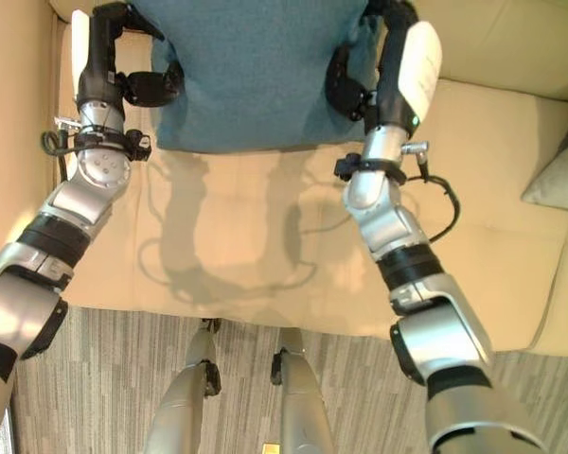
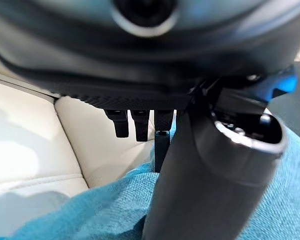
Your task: Pick up all the scattered cushions and arrange them neatly on the sofa.
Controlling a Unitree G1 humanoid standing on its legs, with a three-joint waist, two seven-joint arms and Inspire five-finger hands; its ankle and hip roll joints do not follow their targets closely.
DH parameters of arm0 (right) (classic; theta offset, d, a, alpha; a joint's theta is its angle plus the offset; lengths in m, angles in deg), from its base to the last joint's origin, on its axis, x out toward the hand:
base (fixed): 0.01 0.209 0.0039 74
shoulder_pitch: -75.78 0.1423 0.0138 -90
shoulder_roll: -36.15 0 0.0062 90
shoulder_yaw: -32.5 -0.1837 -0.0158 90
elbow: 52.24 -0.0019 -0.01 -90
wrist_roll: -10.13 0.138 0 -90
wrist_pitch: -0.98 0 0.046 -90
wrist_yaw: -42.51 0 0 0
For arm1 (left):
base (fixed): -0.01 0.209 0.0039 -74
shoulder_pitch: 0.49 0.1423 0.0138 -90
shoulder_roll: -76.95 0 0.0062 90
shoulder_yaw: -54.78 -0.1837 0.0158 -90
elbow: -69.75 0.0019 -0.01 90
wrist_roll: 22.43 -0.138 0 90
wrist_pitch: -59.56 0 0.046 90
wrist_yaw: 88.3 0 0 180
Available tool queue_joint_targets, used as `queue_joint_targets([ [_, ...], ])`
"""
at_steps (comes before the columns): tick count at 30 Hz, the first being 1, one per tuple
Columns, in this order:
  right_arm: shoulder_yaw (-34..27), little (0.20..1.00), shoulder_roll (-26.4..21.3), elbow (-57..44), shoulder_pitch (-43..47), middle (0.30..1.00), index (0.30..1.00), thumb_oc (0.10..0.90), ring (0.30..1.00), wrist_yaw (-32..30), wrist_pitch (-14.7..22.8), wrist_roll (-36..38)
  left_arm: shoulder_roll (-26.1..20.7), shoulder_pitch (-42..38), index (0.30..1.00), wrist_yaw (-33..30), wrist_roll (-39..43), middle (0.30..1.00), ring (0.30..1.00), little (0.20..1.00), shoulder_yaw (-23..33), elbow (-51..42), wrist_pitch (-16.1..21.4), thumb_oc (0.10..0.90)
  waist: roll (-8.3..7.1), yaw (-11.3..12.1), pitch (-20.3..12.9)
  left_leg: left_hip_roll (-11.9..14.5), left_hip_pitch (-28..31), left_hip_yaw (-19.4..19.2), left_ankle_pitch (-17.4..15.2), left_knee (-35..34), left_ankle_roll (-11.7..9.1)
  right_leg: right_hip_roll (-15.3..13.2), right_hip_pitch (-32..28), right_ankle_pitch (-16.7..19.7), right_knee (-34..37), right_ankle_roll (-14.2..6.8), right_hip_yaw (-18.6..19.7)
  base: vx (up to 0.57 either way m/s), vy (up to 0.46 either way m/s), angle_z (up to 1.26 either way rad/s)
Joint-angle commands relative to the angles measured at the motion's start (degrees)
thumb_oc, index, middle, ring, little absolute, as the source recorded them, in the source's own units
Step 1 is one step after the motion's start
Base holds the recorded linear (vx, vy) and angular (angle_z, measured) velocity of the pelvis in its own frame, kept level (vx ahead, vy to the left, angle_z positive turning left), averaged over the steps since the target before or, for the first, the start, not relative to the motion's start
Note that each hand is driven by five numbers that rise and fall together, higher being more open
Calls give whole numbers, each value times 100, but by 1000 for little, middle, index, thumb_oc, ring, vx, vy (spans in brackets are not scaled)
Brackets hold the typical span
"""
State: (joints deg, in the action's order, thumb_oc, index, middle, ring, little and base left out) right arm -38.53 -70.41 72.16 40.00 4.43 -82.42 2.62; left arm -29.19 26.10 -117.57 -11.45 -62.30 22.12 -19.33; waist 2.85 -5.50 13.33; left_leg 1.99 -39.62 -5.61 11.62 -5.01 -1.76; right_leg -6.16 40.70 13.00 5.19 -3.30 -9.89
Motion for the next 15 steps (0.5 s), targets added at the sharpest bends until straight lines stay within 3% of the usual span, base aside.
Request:
queue_joint_targets([
  [1,-525,900,-14,-390,-475,900,900,800,900,131,438,-127,-498,425,900,-89,-146,900,900,900,511,-419,645,800,-100,47,-687,-61,285,242,-514,1,-361,-14,-248,-425,-19,-755,27,42,-21,-3],
  [5,-1059,900,-9,-642,-1489,900,900,800,900,348,476,62,-559,1422,900,71,-45,900,900,900,1039,-743,689,800,-114,40,-746,-60,570,241,-585,1,-365,-35,-550,-480,-19,-743,-25,35,-17,3],
  [7,-1397,900,174,-641,-2278,900,900,800,900,579,529,288,-341,2401,900,303,156,900,900,900,1476,-943,734,800,-147,56,-794,-73,859,235,-661,1,-353,-52,-875,-550,-19,-716,-77,42,-19,12],
  [8,-1396,900,174,-642,-2279,900,900,800,900,579,529,287,-341,2404,900,303,156,900,900,900,1477,-945,733,800,-146,55,-793,-73,861,236,-662,1,-353,-52,-878,-550,-19,-716,-78,52,-28,14],
  [9,-1474,900,237,-562,-2665,900,900,800,900,744,501,323,-182,3037,900,482,268,900,900,900,1680,-1168,765,800,-166,91,-805,-71,1039,238,-700,1,-345,-66,-1080,-595,-19,-693,-107,25,-15,8],
  [10,-1469,900,236,-567,-2674,900,900,800,900,746,500,324,-181,3056,900,482,266,900,900,900,1687,-1181,760,800,-164,88,-804,-71,1051,238,-702,1,-345,-65,-1092,-597,-19,-694,-107,41,-14,4],
  [15,-1620,900,343,-490,-3316,900,900,800,900,1032,450,395,340,4644,900,851,463,900,900,900,2138,-1830,806,800,-197,233,-770,-42,1395,240,-749,1,-321,-76,-1454,-692,-19,-653,-157,21,-13,0],
])
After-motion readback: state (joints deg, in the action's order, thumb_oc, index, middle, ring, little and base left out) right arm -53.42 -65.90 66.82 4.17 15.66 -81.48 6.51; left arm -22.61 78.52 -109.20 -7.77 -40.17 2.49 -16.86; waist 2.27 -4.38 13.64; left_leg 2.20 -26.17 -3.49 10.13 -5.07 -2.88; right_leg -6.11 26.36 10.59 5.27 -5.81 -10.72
